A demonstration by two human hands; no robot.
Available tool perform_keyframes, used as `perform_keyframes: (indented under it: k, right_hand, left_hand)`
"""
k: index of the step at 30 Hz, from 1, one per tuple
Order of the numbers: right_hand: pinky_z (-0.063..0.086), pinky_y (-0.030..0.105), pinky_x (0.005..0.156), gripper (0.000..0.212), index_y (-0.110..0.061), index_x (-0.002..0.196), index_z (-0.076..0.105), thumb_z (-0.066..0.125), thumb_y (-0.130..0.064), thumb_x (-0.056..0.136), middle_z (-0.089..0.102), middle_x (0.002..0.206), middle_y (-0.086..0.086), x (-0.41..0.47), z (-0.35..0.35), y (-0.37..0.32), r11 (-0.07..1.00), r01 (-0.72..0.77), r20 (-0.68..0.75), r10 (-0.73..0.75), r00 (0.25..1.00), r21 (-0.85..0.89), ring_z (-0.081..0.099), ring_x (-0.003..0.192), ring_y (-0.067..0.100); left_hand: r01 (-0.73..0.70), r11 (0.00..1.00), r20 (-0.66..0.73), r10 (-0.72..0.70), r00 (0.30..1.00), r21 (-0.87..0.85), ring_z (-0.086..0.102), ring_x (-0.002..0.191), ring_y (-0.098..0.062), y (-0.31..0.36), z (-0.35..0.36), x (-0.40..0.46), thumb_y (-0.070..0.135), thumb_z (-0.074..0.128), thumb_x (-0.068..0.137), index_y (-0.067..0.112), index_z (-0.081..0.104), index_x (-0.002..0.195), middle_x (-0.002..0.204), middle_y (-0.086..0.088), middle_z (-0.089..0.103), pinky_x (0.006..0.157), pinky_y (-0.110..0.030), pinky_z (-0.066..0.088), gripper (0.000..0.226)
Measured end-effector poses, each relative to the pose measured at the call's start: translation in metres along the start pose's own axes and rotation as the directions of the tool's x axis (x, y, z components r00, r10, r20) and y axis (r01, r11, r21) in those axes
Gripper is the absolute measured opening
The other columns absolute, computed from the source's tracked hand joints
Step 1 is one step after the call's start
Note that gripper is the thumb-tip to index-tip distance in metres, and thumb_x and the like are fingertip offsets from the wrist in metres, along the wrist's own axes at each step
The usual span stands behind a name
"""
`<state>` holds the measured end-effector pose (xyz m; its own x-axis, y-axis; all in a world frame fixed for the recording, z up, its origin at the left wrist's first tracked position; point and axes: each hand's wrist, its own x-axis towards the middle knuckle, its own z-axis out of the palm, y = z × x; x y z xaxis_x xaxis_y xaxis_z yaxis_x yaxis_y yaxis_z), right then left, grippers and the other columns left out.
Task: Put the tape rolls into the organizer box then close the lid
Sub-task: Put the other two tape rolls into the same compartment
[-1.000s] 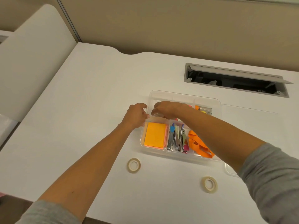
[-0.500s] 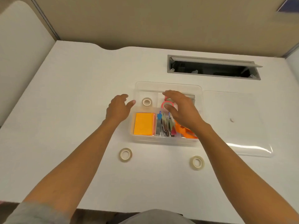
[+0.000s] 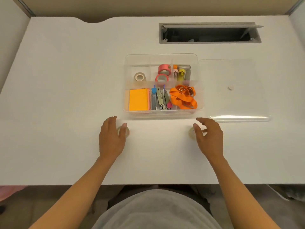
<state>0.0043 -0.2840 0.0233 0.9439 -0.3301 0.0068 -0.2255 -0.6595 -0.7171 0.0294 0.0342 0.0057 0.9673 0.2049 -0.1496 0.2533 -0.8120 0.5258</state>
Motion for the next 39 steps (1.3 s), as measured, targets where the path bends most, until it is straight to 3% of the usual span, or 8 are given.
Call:
perform_keyframes:
  k: [4,11,15,19,25,31,36,39]
  right_hand:
    - [0.042,0.044,0.1,0.049,-0.017,0.131,0.053,0.064,-0.037,0.088,0.051,0.139,0.007,-0.012,0.012,0.013,0.973,-0.003,0.166,0.042,0.985,-0.23,0.042,0.128,0.026]
    - [0.046,0.039,0.091,0.041,-0.016,0.123,0.059,0.07,-0.027,0.085,0.057,0.129,0.006,-0.004,0.016,0.011,0.958,0.074,0.284,0.008,0.959,-0.278,0.046,0.119,0.025]
    - [0.044,0.028,0.092,0.04,-0.022,0.119,0.063,0.072,-0.032,0.082,0.062,0.123,-0.003,-0.003,0.013,0.001,0.994,0.083,0.341,-0.054,0.939,-0.073,0.054,0.109,0.016]
    - [0.046,0.006,0.071,0.032,-0.039,0.11,0.063,0.074,-0.039,0.08,0.062,0.109,-0.022,-0.003,0.014,-0.023,0.965,-0.096,0.382,-0.005,0.924,0.243,0.058,0.096,-0.005]
    - [0.051,0.012,0.067,0.027,-0.039,0.107,0.066,0.073,-0.037,0.082,0.069,0.098,-0.014,0.019,0.025,-0.066,0.834,-0.225,0.461,-0.04,0.886,0.505,0.064,0.09,0.002]
    - [0.055,0.024,0.07,0.026,-0.026,0.109,0.069,0.071,-0.031,0.083,0.072,0.101,-0.01,0.052,0.037,-0.105,0.699,-0.27,0.489,-0.129,0.863,0.662,0.067,0.092,0.013]
    - [0.055,0.041,0.086,0.032,-0.016,0.115,0.067,0.071,-0.026,0.085,0.069,0.11,0.014,0.084,0.049,-0.127,0.607,-0.342,0.532,-0.16,0.832,0.717,0.065,0.104,0.03]
    - [0.056,0.036,0.081,0.033,-0.012,0.115,0.065,0.071,-0.024,0.084,0.072,0.102,0.015,0.104,0.054,-0.139,0.56,-0.393,0.577,-0.196,0.793,0.73,0.068,0.095,0.029]
  left_hand:
    - [-0.087,0.982,0.13,0.066,0.989,0.167,0.033,0.139,-0.029,-0.002,0.008,-0.012,0.055,0.048,0.09,0.02,0.032,0.144,0.154,-0.006,0.034,0.111,-0.047,0.031,0.067]
    - [-0.29,0.932,0.234,0.239,0.943,0.219,0.039,0.133,-0.03,0.004,0.012,-0.011,0.024,0.05,0.096,0.01,0.049,0.136,0.143,-0.011,0.048,0.11,-0.04,0.033,0.042]
    - [-0.279,0.958,0.258,0.255,0.932,0.062,0.04,0.132,-0.025,0.007,0.008,-0.017,0.025,0.054,0.094,0.014,0.051,0.134,0.142,-0.007,0.05,0.108,-0.031,0.03,0.041]
    - [-0.156,0.962,0.23,0.208,0.951,-0.223,0.048,0.12,-0.011,0.025,-0.001,-0.025,0.036,0.061,0.089,0.029,0.056,0.126,0.133,0.008,0.054,0.102,-0.023,0.035,0.038]
    - [-0.107,0.859,0.131,0.197,0.972,-0.501,0.059,0.101,0.002,0.068,-0.018,-0.01,0.035,0.07,0.082,0.041,0.056,0.119,0.116,0.024,0.054,0.075,-0.001,0.044,0.04]
    - [-0.124,0.705,0.091,0.259,0.962,-0.698,0.061,0.108,-0.003,0.097,-0.029,0.024,0.023,0.074,0.079,0.035,0.058,0.116,0.12,0.009,0.061,0.086,-0.015,0.051,0.042]
    - [-0.145,0.619,0.072,0.312,0.947,-0.772,0.064,0.109,-0.009,0.11,-0.034,0.058,0.012,0.076,0.078,0.032,0.061,0.114,0.12,0.001,0.064,0.091,-0.025,0.053,0.043]
    - [-0.153,0.61,0.075,0.331,0.941,-0.777,0.063,0.112,-0.012,0.113,-0.035,0.082,0.01,0.076,0.077,0.026,0.061,0.116,0.122,0.0,0.064,0.097,-0.033,0.052,0.045]
